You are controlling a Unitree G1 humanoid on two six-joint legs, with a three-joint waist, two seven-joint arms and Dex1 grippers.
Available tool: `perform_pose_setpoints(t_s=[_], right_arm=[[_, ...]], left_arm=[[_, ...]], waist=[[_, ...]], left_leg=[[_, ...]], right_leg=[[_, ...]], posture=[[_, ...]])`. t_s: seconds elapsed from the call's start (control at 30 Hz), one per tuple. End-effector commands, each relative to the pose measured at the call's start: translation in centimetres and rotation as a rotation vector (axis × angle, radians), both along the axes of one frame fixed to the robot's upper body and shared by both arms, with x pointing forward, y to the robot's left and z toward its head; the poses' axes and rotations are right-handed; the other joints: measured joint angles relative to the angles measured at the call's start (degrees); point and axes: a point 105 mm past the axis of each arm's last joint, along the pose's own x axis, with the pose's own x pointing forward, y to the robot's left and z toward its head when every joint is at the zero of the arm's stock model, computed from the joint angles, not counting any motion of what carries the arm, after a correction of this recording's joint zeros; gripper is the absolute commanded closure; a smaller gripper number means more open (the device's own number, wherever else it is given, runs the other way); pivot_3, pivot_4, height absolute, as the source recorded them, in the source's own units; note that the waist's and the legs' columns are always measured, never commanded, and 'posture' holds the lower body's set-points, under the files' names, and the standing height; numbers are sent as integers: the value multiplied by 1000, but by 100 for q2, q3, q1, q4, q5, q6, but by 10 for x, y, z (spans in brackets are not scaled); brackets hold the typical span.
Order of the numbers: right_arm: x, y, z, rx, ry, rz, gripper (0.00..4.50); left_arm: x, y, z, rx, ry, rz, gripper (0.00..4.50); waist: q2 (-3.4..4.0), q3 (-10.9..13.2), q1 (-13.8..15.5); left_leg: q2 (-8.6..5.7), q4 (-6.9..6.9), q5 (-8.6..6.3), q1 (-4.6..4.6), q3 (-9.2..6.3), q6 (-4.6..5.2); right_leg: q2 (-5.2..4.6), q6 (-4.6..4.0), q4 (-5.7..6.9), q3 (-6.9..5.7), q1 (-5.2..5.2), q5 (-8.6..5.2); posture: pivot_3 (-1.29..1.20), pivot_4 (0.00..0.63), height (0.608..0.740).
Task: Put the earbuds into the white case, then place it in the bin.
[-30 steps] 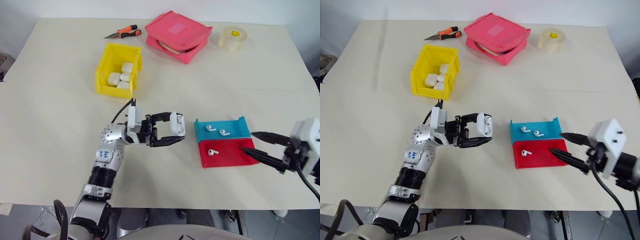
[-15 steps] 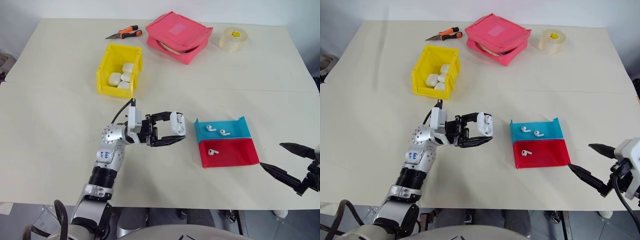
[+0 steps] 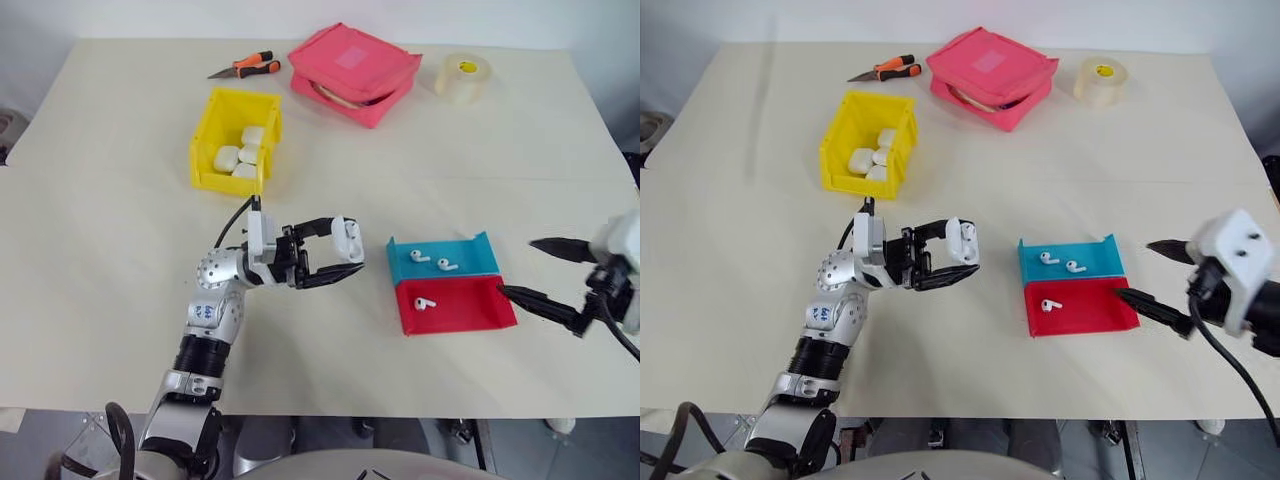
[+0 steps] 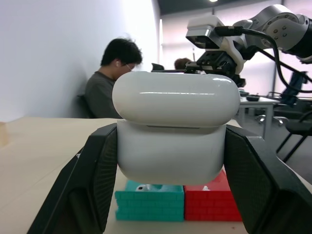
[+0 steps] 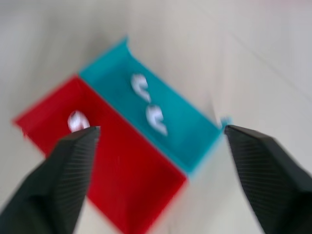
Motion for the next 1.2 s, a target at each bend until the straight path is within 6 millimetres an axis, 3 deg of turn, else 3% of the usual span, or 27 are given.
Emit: perform_pose_setpoints(t_s=[0.03,0.2,0.67,0.77,1.2], right_arm=[[13,11,-1,-40,37,39,1633],[29,25,-11,-175,143,114,1633],[84,52,-33,-302,219,191,1633],[85,60,-37,-301,222,231,2215],[87,73,-47,-321,235,277,2215]], left_arm=[[-5,-3,6,-14,-41,3,1689],[-8,-1,6,-22,-43,29,1689],[-12,-3,6,-32,-49,41,1689],[-12,-3,6,-32,-50,45,1689],[-12,-2,7,-31,-49,58,1689]], waist=[[0,0,12],[0,0,-6],[1,0,-129],[1,0,-126],[1,0,-130]], left_leg=[[-1,1,0,-2,-3,0],[1,0,0,-8,-7,0],[3,-3,1,-16,-9,-1],[2,-3,1,-18,-9,-1],[2,-1,1,-20,-10,-2]], right_leg=[[-1,0,-1,-3,0,0],[0,0,-3,-11,-3,0],[0,0,-7,-17,-9,0],[-1,0,-8,-18,-9,0],[0,0,-7,-20,-11,0]], posture=[[0,150,740],[0,150,740],[0,150,740],[0,150,740],[0,150,740]])
